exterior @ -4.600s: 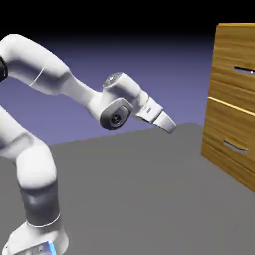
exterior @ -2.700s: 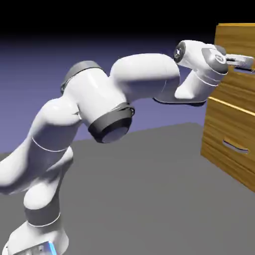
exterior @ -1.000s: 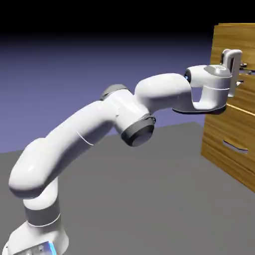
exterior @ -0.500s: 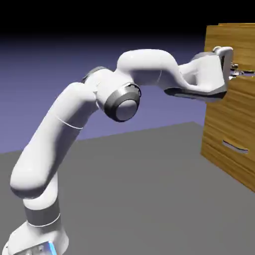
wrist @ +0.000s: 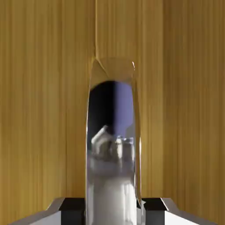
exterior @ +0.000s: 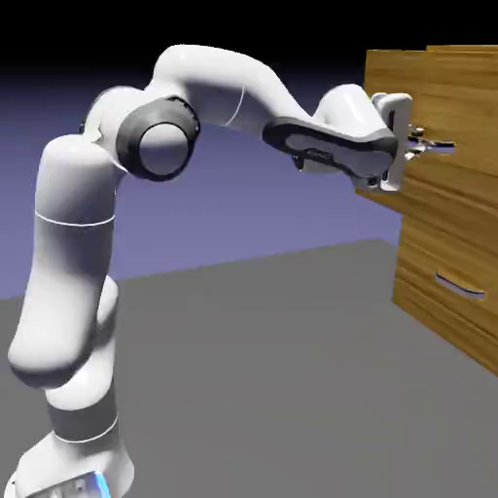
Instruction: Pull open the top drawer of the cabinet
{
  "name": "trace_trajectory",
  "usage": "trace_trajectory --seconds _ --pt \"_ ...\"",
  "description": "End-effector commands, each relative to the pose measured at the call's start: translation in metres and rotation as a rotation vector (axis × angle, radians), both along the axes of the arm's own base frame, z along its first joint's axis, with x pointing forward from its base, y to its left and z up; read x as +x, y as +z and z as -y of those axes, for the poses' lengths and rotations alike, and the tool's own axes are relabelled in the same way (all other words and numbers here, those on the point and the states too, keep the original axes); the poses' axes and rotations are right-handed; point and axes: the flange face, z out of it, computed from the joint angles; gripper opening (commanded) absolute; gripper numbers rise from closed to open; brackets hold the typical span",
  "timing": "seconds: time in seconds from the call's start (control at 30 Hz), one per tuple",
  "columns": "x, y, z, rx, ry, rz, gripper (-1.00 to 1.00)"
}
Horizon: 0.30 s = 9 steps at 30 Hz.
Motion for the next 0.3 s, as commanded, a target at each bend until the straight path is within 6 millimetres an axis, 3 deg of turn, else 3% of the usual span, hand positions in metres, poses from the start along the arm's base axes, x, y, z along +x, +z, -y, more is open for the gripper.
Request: trace_trajectory --seconds 0.0,0.17,0.2,0.27 --pt "-0.010 0.000 -0.002 0.000 0.004 -0.001 -1.00" --pt "-0.053 0.000 -0.002 0.000 0.004 -0.001 -1.00" --pt "-0.053 0.000 -0.002 0.000 0.004 -0.001 1.00" --pt "-0.064 0.000 -0.003 -0.001 0.005 -0.001 1.00"
